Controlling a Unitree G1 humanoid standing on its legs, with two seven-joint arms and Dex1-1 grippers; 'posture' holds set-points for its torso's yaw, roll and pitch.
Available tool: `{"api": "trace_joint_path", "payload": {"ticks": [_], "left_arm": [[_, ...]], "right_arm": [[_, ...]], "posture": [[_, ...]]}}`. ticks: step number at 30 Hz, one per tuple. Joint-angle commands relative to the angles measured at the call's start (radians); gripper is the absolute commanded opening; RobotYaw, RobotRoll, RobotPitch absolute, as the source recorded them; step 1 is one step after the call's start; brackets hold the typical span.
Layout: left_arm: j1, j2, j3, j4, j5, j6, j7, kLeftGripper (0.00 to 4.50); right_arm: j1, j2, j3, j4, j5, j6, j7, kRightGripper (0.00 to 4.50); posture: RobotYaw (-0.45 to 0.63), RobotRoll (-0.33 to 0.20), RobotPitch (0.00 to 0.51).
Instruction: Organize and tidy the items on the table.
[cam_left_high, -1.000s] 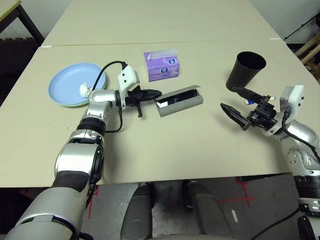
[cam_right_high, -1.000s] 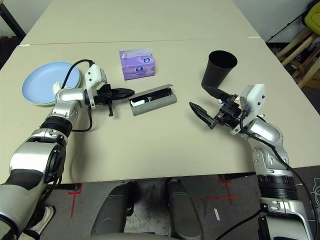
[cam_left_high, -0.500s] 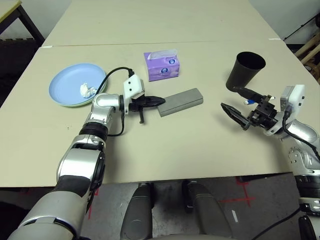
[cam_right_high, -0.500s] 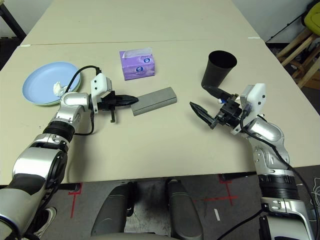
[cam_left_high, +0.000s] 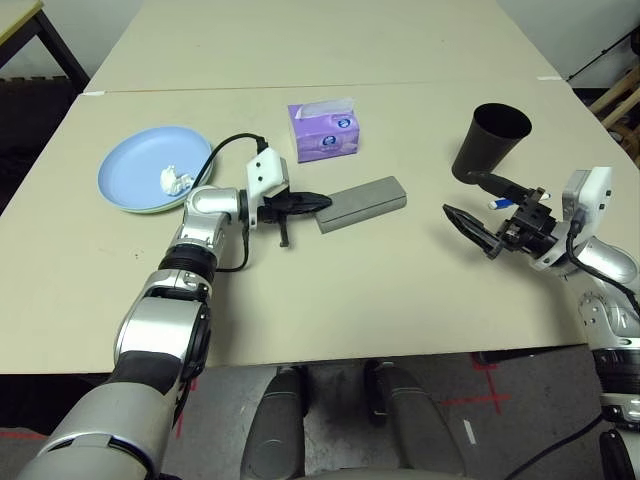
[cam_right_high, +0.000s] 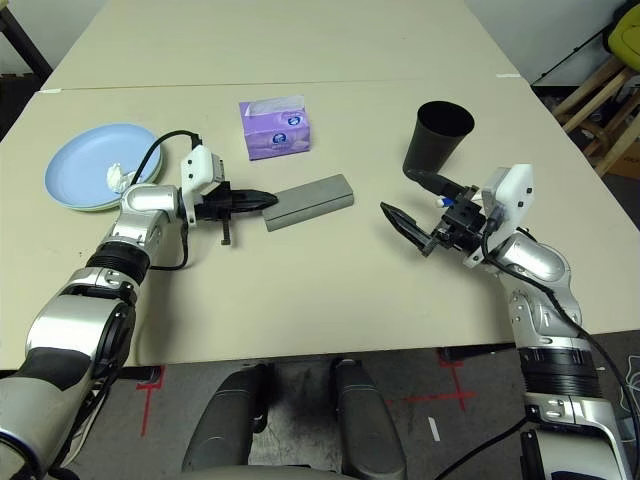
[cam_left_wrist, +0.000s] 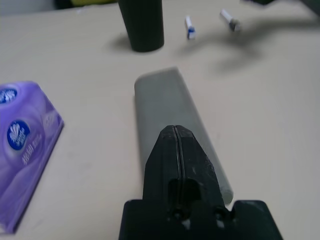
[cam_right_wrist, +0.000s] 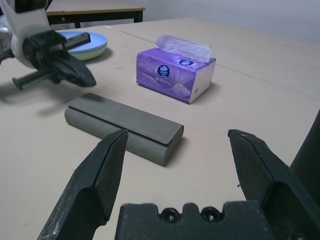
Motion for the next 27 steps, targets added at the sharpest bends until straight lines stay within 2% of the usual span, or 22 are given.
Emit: {"api": "trace_joint_path", "payload": {"ticks": [1, 4, 10, 13, 23, 27], "left_arm": [[0.030, -0.007, 0.009, -0.104, -0.060, 0.081, -0.040, 0.99], [0.048, -0.005, 0.004, -0.192, -0.085, 0.115, -0.053, 2.06], [0.052, -0.003, -0.009, -0.245, -0.096, 0.161, -0.053, 4.43], [0.059, 0.002, -0.012, -0.249, -0.095, 0.181, -0.059, 4.43], [0.120, 0.017, -0.044, -0.244, -0.077, 0.107, -0.099, 4.43], [0.114, 0.004, -0.048, -0.233, -0.075, 0.099, -0.091, 4.43]], "right_arm": [[-0.001, -0.004, 0.002, -0.011, 0.006, 0.014, 0.002, 4.50], [-0.015, -0.004, 0.003, -0.006, 0.006, 0.017, 0.005, 4.50], [-0.035, -0.006, 0.002, -0.001, 0.008, 0.025, 0.009, 4.50], [-0.040, -0.009, 0.000, -0.002, 0.009, 0.030, 0.009, 4.50], [-0.025, -0.028, -0.012, -0.003, 0.006, 0.042, 0.008, 4.50], [-0.023, -0.078, -0.016, -0.007, -0.007, 0.099, -0.002, 4.50]], "posture": [[0.02, 0.000, 0.202], [0.02, 0.000, 0.197], [0.02, 0.000, 0.190], [0.01, 0.000, 0.186], [0.00, 0.000, 0.185], [-0.01, 0.000, 0.183]]}}
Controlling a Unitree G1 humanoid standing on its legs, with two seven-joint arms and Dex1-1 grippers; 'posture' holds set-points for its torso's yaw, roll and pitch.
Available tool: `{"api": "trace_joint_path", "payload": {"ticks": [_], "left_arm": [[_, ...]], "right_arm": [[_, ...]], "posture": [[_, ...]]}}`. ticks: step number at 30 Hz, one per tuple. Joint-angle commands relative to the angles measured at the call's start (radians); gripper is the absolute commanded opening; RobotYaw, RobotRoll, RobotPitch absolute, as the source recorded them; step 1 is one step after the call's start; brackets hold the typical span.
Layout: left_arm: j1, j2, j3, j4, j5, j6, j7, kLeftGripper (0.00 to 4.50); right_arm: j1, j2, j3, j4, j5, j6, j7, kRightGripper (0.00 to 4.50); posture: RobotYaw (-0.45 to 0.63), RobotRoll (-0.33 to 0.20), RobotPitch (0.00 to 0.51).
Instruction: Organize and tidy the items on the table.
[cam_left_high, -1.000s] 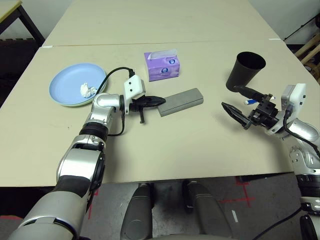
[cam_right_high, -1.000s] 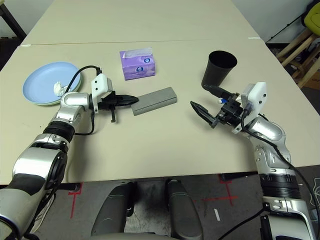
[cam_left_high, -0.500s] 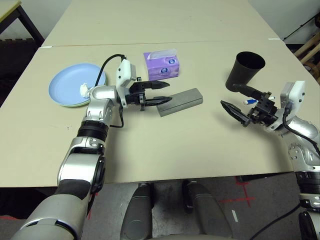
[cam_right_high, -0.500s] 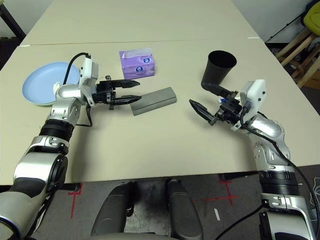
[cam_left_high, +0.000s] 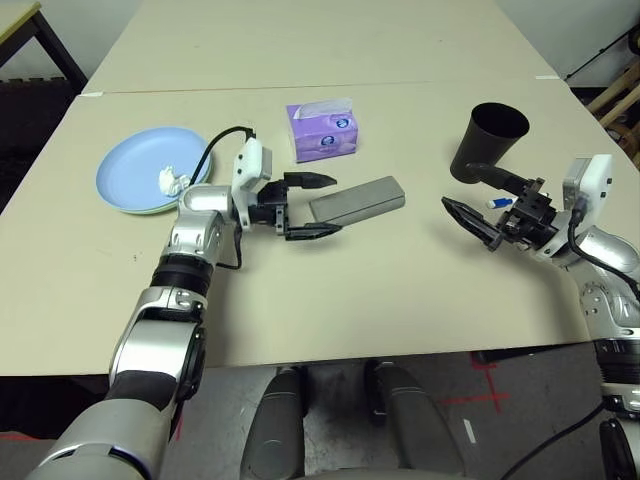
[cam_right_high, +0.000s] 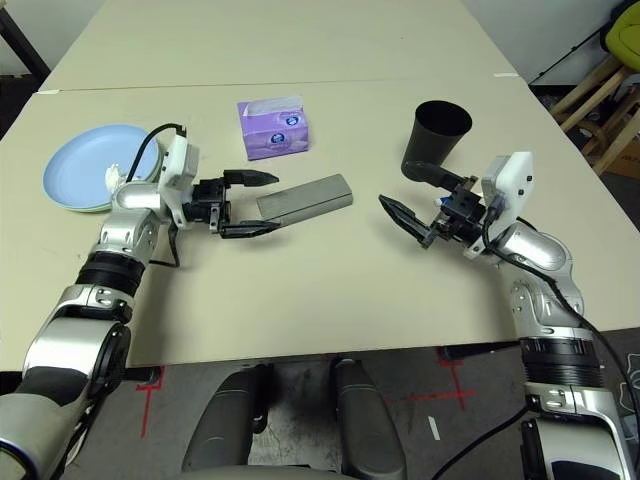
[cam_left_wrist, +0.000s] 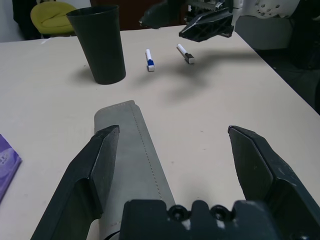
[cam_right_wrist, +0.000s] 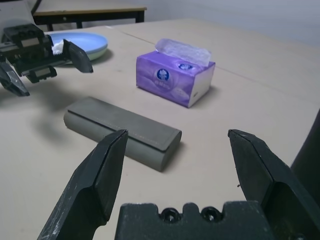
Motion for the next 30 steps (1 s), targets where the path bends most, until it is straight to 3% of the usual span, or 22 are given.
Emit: {"api": "trace_joint_path", "payload": {"ticks": [1, 7, 13, 17, 25, 30], "left_arm": [[0.003, -0.012, -0.024, 0.003, 0.013, -0.019, -0.001, 4.43], [0.002, -0.026, -0.026, 0.008, 0.012, -0.036, 0.007, 4.43], [0.015, -0.021, -0.028, -0.008, 0.008, -0.044, 0.010, 4.43], [0.018, -0.017, -0.027, -0.012, 0.006, -0.044, 0.011, 4.43], [0.033, -0.012, -0.028, -0.036, 0.002, -0.035, 0.015, 4.43], [0.034, -0.001, -0.026, -0.044, -0.001, -0.026, 0.011, 4.43]], "right_arm": [[-0.001, -0.077, -0.011, -0.001, -0.026, 0.070, -0.007, 4.50], [-0.063, -0.226, 0.023, 0.073, -0.113, 0.131, 0.012, 4.50], [-0.099, -0.368, 0.138, 0.095, -0.259, 0.138, 0.093, 4.50], [-0.182, -0.454, 0.257, 0.142, -0.363, 0.100, 0.232, 4.50], [-0.473, -0.499, 0.496, 0.362, -0.589, -0.103, 0.530, 4.50], [-0.580, -0.483, 0.573, 0.511, -0.699, -0.236, 0.595, 4.50]], "posture": [[-0.01, 0.000, 0.182], [0.00, 0.000, 0.174], [0.00, 0.000, 0.175], [0.00, 0.000, 0.181], [0.02, 0.000, 0.203], [0.03, 0.000, 0.213]]}}
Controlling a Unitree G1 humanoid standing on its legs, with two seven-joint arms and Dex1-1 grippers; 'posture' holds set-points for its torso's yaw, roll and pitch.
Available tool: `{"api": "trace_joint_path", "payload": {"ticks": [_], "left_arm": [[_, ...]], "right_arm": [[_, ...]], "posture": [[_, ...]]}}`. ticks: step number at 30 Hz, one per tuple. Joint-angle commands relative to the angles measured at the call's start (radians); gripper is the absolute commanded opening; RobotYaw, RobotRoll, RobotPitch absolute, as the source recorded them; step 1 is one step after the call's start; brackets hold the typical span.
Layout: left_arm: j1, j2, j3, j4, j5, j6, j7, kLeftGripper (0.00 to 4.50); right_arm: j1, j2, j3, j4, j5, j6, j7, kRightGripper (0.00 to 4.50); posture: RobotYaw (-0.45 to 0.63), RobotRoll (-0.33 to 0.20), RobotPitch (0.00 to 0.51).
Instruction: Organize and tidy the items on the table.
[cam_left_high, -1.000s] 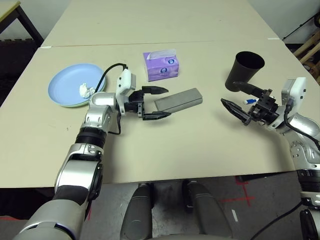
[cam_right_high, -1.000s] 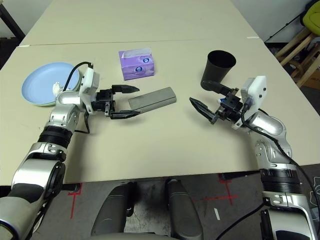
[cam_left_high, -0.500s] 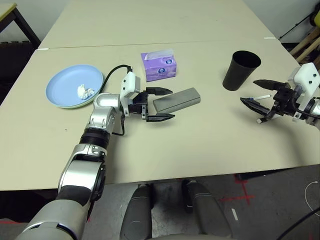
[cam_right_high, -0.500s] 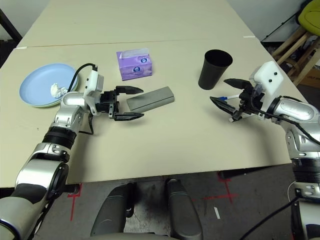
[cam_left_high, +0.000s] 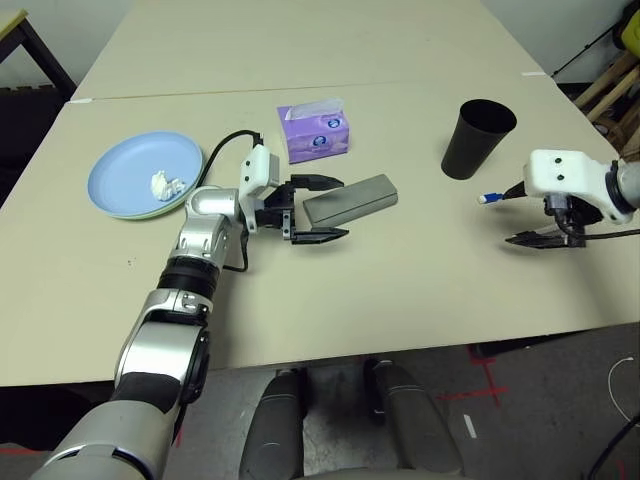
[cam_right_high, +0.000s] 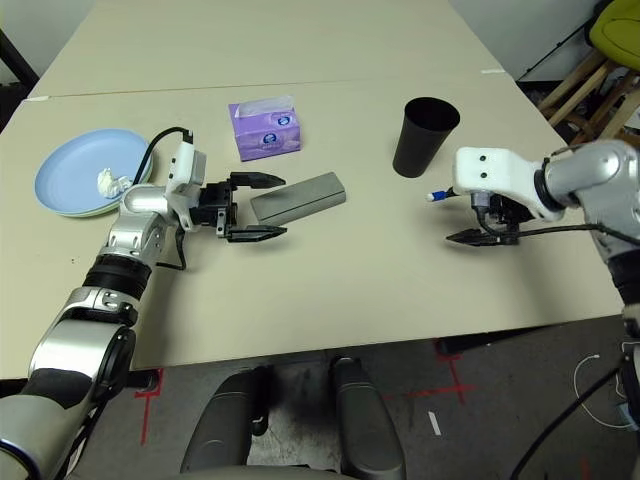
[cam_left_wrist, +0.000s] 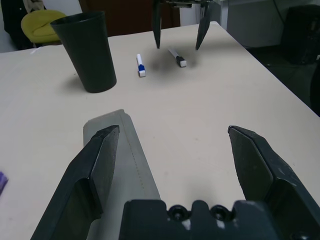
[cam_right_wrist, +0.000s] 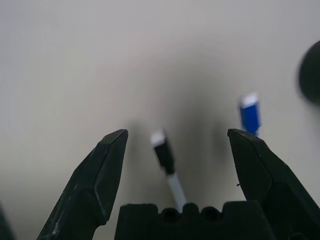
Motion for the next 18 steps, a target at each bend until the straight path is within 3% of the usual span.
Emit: {"api": "trace_joint_path", "payload": {"ticks": [1, 7, 18], "left_arm": [[0.008, 0.012, -0.009, -0.013, -0.001, 0.011, -0.008, 4.43], [0.008, 0.020, -0.015, -0.026, -0.003, 0.031, -0.012, 4.43], [0.031, 0.029, -0.032, -0.079, -0.003, 0.089, -0.013, 4.43]], "right_arm": [[-0.051, 0.008, 0.050, 0.102, -0.076, -0.103, 0.033, 4.50], [-0.148, 0.049, 0.118, 0.254, -0.195, -0.254, 0.012, 4.50], [-0.184, 0.105, 0.137, 0.350, -0.278, -0.383, -0.040, 4.50]], "posture": [[0.04, 0.000, 0.217], [0.04, 0.000, 0.230], [0.04, 0.000, 0.245]]}}
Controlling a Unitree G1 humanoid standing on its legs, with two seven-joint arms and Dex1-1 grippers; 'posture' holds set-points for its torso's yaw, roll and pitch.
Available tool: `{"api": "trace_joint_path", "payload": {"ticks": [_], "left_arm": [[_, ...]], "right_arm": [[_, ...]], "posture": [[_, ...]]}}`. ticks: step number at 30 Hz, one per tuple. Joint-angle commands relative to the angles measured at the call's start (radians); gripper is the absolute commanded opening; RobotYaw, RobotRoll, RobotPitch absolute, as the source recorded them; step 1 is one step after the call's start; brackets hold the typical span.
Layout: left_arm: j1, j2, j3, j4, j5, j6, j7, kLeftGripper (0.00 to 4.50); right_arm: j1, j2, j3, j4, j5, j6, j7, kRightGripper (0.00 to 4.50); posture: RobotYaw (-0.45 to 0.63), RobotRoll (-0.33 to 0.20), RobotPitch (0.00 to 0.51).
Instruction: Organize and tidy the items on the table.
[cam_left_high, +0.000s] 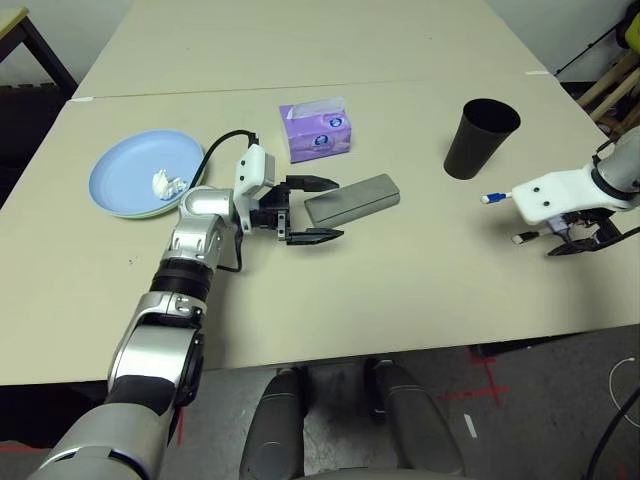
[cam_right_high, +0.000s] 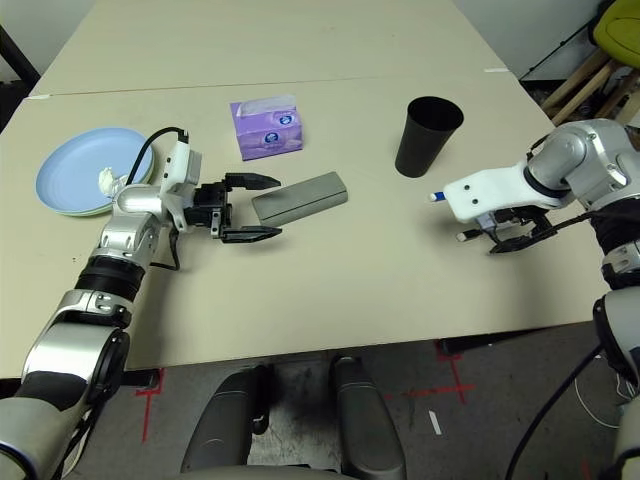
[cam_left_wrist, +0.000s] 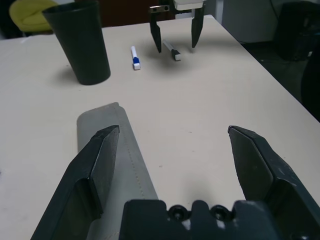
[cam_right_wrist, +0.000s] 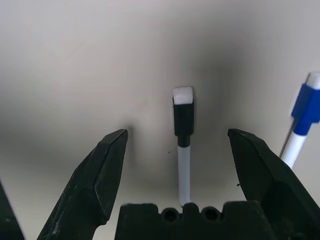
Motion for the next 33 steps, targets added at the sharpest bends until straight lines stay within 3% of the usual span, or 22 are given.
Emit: {"api": "trace_joint_path", "payload": {"ticks": [1, 15, 25, 33], "left_arm": [[0.024, 0.005, -0.015, -0.029, -0.002, 0.014, -0.007, 4.43], [0.055, 0.010, -0.014, -0.073, -0.003, 0.030, 0.013, 4.43], [0.051, 0.005, -0.015, -0.066, -0.001, 0.024, 0.023, 4.43], [0.050, 0.011, -0.012, -0.062, -0.002, 0.023, 0.021, 4.43]], "right_arm": [[-0.017, 0.011, 0.012, 0.023, -0.027, -0.026, -0.012, 4.50], [-0.061, 0.042, 0.026, 0.047, -0.076, -0.105, -0.022, 4.50], [-0.009, 0.023, 0.011, -0.039, -0.034, -0.072, 0.045, 4.50], [0.016, -0.003, 0.020, -0.050, -0.063, -0.070, 0.019, 4.50]], "posture": [[0.04, 0.000, 0.246], [0.06, 0.000, 0.252], [0.06, 0.000, 0.253], [0.06, 0.000, 0.255]]}}
